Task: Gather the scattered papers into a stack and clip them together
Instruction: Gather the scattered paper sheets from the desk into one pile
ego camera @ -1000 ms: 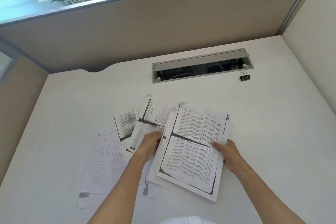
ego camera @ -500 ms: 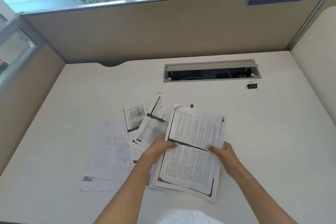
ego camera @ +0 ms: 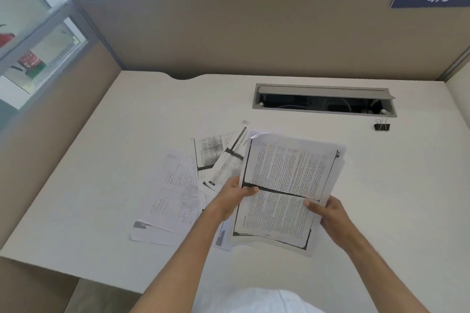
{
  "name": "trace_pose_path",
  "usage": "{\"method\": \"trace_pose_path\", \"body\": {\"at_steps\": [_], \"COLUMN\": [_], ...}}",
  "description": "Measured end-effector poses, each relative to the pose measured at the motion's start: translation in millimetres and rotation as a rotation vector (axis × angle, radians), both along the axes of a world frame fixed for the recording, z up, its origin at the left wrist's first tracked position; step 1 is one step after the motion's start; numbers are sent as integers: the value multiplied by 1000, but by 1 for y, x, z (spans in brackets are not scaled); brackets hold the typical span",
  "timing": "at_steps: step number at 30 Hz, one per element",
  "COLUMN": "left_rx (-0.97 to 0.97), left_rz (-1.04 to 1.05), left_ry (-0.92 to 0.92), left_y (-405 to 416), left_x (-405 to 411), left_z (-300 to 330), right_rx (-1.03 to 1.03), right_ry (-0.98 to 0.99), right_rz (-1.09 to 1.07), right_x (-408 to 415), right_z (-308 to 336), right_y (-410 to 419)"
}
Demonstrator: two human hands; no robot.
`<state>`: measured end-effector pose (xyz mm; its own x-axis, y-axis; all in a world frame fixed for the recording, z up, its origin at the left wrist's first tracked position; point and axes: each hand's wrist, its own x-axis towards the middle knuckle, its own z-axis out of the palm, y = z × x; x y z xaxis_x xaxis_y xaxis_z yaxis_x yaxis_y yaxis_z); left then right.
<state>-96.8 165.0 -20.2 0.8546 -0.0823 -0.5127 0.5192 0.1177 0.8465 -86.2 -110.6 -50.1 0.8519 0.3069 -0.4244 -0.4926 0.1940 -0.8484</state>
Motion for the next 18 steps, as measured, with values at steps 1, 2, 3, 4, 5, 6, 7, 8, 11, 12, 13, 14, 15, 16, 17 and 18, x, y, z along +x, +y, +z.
{"method": "trace_pose_path", "body": {"at_steps": [1, 2, 3, 4, 5, 6, 7, 8, 11, 12, 13, 14, 15, 16, 17, 18], "left_rx": [5, 10, 8, 6, 10, 26, 51, 82, 220, 274, 318, 355, 383, 416, 460, 510], "left_rz": [13, 21, 26, 31, 40, 58, 90, 135, 271, 294, 308, 313, 319, 328, 331, 327], "left_ry": [0, 4, 11, 17, 21, 23, 26, 27, 27, 17, 2, -15, -29, -37, -50, -61], "left_y": [2, 4, 6, 8, 10, 13, 17, 21, 38, 45, 51, 56, 60, 65, 68, 71], "left_x": [0, 0, -1, -1, 0, 2, 5, 9, 24, 30, 37, 43, 51, 58, 66, 74], "left_z": [-1, -2, -3, -4, -5, -6, -6, -7, -10, -11, -11, -11, -10, -11, -12, -12], "right_rx": [-10, -26, -47, -69, -92, -116, -142, -167, -228, -242, -255, -264, -273, -283, -295, -308], "right_ry": [-8, -14, -17, -23, -31, -37, -40, -40, -38, -37, -37, -36, -35, -32, -31, -28], "right_rz": [12, 14, 13, 10, 11, 19, 28, 38, 69, 80, 93, 103, 112, 119, 121, 126], "right_x": [2, 3, 5, 7, 9, 12, 14, 16, 21, 22, 24, 26, 29, 32, 33, 36], "right_z": [1, 2, 3, 4, 6, 7, 7, 8, 7, 7, 7, 7, 7, 6, 5, 4], "right_y": [3, 6, 9, 11, 13, 15, 17, 18, 21, 20, 19, 18, 17, 16, 15, 16]}}
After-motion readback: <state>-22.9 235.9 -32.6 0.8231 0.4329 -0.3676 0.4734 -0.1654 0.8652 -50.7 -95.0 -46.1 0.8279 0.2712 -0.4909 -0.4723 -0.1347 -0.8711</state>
